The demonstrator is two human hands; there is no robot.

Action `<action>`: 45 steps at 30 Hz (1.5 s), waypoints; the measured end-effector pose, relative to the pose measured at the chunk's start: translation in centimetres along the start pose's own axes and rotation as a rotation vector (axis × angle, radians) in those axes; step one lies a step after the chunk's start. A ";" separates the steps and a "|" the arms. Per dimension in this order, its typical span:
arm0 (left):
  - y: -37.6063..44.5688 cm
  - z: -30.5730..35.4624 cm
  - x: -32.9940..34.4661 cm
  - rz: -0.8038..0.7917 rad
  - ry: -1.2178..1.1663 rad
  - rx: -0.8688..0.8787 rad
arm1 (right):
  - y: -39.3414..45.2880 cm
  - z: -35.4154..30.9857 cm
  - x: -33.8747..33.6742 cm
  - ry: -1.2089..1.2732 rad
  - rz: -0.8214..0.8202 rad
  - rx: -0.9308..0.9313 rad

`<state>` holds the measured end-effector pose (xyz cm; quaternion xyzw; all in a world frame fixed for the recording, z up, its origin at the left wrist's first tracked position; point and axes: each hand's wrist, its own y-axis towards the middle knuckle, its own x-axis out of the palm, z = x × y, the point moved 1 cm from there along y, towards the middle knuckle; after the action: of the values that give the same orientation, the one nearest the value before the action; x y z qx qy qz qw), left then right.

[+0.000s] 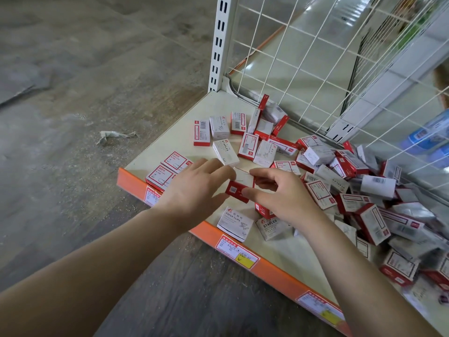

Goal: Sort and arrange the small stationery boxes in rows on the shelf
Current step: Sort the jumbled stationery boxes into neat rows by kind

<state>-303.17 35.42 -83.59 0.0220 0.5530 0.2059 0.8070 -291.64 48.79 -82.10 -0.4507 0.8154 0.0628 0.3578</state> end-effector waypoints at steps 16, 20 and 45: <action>0.4 0.1 -0.2 0.028 -0.245 -0.375 | -0.2 1.3 1.0 -0.040 -0.054 -0.040; 0.9 -0.1 0.1 -0.040 -0.399 -0.533 | -0.3 1.2 1.4 -0.023 -0.050 -0.032; 0.4 0.8 -0.2 -0.116 -0.748 -0.748 | -0.1 0.1 0.9 0.176 -0.020 0.041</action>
<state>-302.62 35.81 -82.97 -0.2258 0.1168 0.3223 0.9118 -291.80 48.14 -82.74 -0.4553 0.8402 0.0027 0.2945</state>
